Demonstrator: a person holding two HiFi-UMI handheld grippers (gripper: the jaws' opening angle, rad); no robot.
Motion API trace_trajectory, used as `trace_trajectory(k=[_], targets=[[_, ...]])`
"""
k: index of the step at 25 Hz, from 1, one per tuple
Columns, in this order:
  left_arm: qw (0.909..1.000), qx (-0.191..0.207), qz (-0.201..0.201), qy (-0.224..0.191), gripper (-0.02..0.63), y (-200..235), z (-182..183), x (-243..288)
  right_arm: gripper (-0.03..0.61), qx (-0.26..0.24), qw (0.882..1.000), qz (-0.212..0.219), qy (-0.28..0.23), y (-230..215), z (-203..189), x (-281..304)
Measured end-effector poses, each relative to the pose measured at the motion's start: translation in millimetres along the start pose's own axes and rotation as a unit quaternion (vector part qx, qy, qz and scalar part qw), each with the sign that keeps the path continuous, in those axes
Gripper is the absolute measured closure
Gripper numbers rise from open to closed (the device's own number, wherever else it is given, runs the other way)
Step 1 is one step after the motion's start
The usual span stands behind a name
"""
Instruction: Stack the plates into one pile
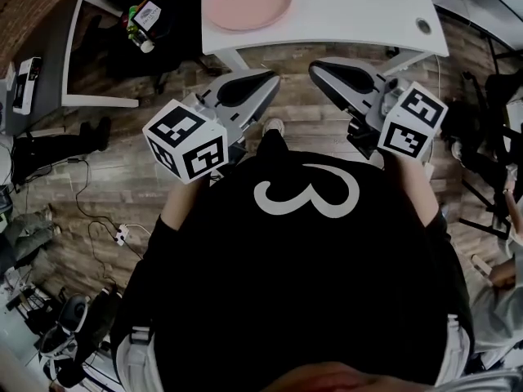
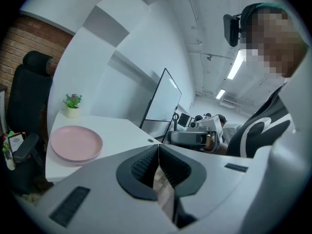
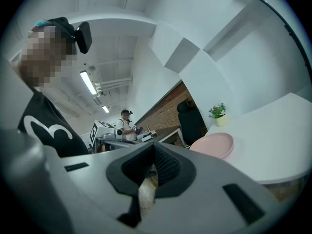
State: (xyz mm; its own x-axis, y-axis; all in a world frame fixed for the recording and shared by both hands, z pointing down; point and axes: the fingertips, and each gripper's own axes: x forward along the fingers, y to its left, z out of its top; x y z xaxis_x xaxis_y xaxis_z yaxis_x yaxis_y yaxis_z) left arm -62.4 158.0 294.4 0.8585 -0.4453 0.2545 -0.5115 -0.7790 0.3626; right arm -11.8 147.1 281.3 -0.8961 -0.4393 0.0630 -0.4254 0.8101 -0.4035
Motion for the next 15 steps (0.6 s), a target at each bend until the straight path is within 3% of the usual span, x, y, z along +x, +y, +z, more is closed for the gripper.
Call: trace_trajectory(k=[15], targets=[[1.0,0.007,0.003,-0.003,0.597,-58,-17,1,0.555,-0.014,1.0,-0.003,0.005,35,-15,-52]])
